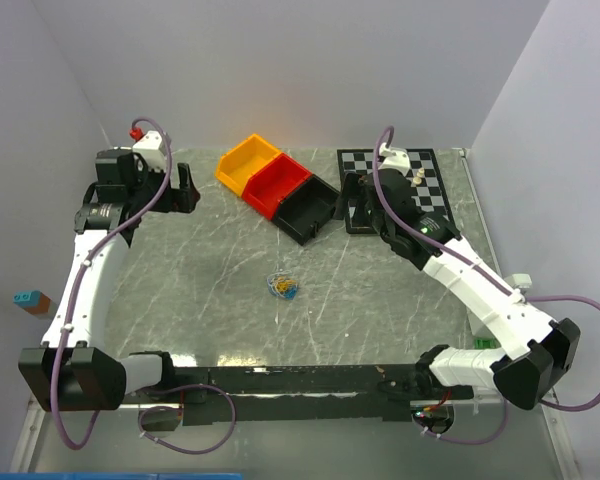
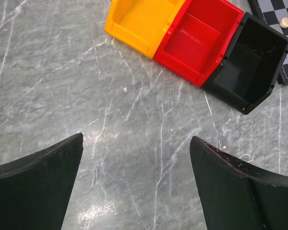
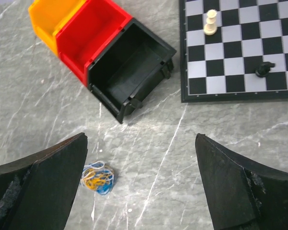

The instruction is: Untangle the cables

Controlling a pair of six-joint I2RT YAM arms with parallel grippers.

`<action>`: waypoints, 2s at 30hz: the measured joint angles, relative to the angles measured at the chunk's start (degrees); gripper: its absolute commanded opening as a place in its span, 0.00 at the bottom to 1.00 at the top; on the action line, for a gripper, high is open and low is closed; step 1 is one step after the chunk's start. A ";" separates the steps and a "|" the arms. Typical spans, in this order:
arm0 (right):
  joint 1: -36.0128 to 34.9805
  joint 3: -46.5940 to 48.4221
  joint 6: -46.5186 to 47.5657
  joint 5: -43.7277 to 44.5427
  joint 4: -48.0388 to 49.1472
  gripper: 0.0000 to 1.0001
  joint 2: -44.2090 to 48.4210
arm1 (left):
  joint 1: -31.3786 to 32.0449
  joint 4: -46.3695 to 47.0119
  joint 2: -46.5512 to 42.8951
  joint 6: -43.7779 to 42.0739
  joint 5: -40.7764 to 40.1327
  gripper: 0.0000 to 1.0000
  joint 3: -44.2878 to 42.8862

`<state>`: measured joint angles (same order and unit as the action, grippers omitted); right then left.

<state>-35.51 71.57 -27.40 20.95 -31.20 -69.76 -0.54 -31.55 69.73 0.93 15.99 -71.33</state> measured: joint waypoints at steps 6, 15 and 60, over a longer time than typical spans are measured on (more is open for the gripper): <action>0.00 1.64 -2.45 4.00 -1.64 0.99 -5.35 | 3.85 -0.04 3.69 0.76 -1.40 0.97 -1.33; 0.02 5.57 -6.51 6.82 -2.64 0.97 -18.51 | 7.87 0.50 10.10 2.97 -0.50 0.97 -5.27; -2.08 20.81 -13.42 5.55 -0.31 0.25 -50.58 | 7.85 -0.33 6.10 3.78 -4.83 0.97 -4.09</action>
<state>-37.58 92.38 -40.82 26.50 -31.51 -120.33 7.31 -31.88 75.83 4.71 11.16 -75.42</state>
